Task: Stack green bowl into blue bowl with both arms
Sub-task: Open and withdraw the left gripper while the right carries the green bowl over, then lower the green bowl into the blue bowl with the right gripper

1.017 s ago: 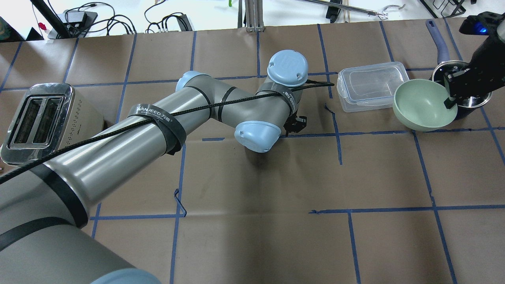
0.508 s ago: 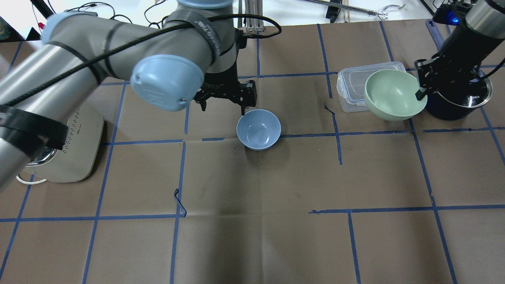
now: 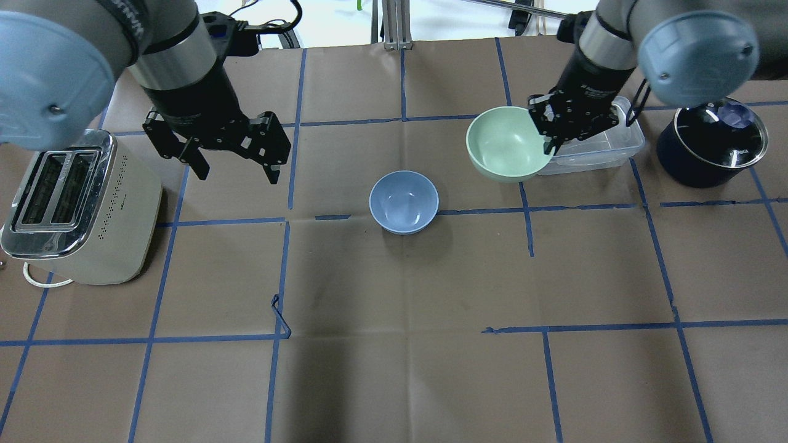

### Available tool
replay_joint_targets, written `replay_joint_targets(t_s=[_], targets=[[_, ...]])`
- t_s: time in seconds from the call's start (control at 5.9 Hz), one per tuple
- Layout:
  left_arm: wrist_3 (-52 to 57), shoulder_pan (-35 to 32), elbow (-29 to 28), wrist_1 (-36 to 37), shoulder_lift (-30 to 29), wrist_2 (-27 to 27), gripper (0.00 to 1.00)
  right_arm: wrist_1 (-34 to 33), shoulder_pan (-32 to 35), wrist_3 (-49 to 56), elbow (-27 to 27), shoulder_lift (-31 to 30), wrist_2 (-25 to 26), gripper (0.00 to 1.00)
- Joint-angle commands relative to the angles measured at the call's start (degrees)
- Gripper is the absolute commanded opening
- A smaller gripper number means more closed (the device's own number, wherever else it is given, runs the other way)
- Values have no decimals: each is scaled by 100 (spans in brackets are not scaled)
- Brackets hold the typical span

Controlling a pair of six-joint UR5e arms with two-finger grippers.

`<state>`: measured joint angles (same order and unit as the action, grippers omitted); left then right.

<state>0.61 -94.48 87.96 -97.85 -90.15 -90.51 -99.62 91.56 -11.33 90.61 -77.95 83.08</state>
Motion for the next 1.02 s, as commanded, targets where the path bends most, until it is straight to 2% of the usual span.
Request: replay_joint_targets(t_s=[0.0,0.34,0.68,0.85], targets=[[-17,114,46,168,94,25,99,-783,956,-1418,0,384,-133,5],[-53,114,72,240,103,34,99,-1225,1277,-1759,96,762,-134,5],[-79,131,45,433,86,34,99,-2301,1207,-1506,971,808,-134,5],[-79,123,45,434,86,34,99,-2481,1198,-1513,1124,825,-134,5]])
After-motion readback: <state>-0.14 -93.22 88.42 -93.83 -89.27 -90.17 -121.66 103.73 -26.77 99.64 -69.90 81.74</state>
